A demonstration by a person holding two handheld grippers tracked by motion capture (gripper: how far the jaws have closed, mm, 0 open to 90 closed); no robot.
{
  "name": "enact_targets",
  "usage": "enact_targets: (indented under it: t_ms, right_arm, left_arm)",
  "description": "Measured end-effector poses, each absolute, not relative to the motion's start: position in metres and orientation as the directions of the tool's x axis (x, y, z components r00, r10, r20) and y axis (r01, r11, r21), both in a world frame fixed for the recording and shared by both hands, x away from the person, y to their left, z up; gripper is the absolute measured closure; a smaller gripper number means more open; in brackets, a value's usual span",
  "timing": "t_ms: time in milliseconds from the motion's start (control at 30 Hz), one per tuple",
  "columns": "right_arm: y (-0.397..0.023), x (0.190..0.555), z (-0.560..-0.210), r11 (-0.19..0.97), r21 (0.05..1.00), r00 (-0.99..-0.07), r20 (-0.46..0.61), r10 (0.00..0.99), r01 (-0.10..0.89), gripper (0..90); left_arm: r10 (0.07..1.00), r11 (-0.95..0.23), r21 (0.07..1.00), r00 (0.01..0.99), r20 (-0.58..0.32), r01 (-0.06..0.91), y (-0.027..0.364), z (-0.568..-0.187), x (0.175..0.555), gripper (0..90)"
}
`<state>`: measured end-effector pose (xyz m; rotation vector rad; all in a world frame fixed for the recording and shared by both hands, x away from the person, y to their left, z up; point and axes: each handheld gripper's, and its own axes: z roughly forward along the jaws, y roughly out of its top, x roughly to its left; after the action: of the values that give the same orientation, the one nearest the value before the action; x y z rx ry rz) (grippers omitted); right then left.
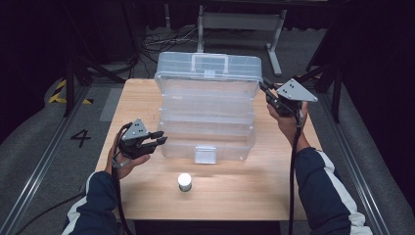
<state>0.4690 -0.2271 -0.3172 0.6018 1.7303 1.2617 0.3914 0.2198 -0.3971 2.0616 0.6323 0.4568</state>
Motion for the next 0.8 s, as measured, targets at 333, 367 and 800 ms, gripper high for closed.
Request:
enact_targets:
  t_ms: [333,367,800]
  right_arm:
    - [-0.227,0.476,-0.312,0.362,0.928,-0.494,-0.356,0.793,-0.088,82.4]
    - [-0.227,0.476,-0.312,0.362,0.928,-0.494,-0.356,0.793,-0.088,82.4]
    - [-0.225,0.483,-0.307,0.355,0.933,-0.492,-0.337,0.803,-0.061,82.7]
  left_arm:
    - [0.508,-0.511,0.829,0.858,0.075,0.229,0.21,-0.401,0.391,62.7]
    - [0.508,-0.511,0.829,0.858,0.075,0.229,0.21,-0.401,0.391,62.3]
    - [0.483,-0.549,0.799,0.873,0.065,0.245,0.199,-0.406,0.405,64.5]
